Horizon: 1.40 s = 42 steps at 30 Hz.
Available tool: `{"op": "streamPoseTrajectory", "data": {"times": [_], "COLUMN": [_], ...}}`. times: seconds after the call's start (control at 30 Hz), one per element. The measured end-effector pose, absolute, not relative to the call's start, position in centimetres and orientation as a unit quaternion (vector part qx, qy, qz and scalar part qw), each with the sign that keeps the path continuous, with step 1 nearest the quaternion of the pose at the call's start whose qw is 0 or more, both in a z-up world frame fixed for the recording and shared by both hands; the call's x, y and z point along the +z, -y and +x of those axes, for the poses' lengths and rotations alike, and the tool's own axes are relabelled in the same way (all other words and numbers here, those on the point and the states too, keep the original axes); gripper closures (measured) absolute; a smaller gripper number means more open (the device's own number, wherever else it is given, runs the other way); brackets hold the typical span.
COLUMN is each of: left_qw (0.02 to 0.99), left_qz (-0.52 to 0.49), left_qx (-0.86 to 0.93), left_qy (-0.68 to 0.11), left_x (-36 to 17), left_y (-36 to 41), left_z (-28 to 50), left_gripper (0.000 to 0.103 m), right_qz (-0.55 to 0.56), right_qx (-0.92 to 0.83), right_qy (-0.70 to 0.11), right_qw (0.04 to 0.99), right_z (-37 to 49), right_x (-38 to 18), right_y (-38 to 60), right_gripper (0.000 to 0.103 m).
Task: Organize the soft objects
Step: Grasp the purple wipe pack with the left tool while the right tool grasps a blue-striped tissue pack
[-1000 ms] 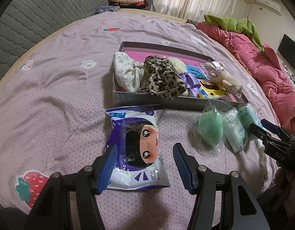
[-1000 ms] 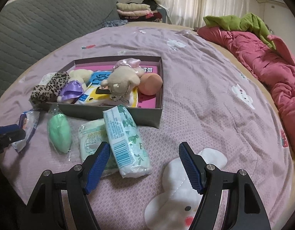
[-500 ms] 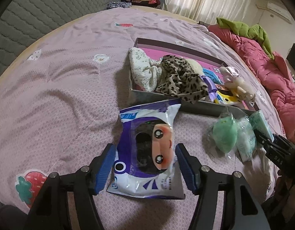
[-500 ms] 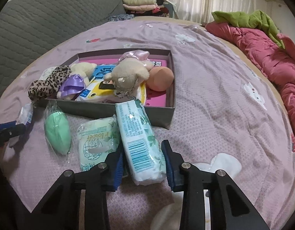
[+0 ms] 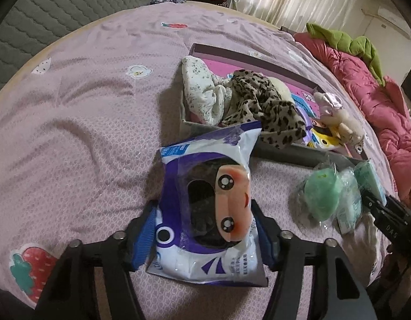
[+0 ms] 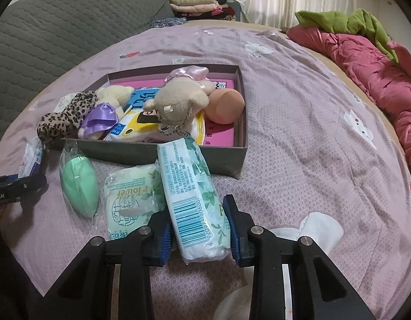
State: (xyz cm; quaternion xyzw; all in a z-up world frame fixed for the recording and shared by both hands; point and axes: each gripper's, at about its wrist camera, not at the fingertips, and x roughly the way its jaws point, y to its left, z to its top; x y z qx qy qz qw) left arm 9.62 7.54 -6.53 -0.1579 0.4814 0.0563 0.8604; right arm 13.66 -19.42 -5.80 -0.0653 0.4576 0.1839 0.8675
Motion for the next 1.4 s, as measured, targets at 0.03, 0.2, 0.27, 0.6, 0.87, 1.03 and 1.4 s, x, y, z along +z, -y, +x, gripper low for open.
{"op": "streamPoseTrajectory", "data": {"times": [0.03, 0.2, 0.27, 0.6, 0.87, 1.03, 1.4], "left_qw": [0.861, 0.865, 0.868, 0.884, 0.881, 0.881, 0.9], "left_qz": [-0.159, -0.164, -0.163, -0.147, -0.151, -0.156, -0.159], "left_qx": [0.057, 0.05, 0.05, 0.035, 0.03, 0.029, 0.046], "left_qy": [-0.479, -0.471, -0.466, -0.443, -0.448, -0.445, -0.403], "left_x": [-6.4, -5.8, -5.4, -3.5, -3.8, -3.7, -1.8], "left_y": [-7.7, -7.7, -7.7, -6.8, -7.0, -7.2, -7.9], "left_z": [9.6, 9.3, 9.0, 7.5, 7.9, 8.0, 7.3], "left_gripper": [0.046, 0.053, 0.053, 0.054, 0.053, 0.053, 0.053], "right_qz": [-0.066, -0.058, -0.054, -0.029, -0.016, -0.005, -0.003], "right_qx": [0.184, 0.186, 0.187, 0.194, 0.205, 0.209, 0.204], "right_qy": [-0.457, -0.452, -0.446, -0.442, -0.48, -0.483, -0.417], "right_qw": [0.868, 0.871, 0.874, 0.875, 0.853, 0.85, 0.886], "right_z": [13.6, 13.5, 13.4, 12.7, 14.1, 14.7, 13.3], "right_x": [-5.7, -5.2, -4.8, -4.0, -6.2, -6.7, -2.5], "right_y": [19.4, 19.6, 19.7, 20.5, 20.3, 20.3, 20.9], "right_gripper": [0.068, 0.068, 0.069, 0.071, 0.071, 0.071, 0.08]}}
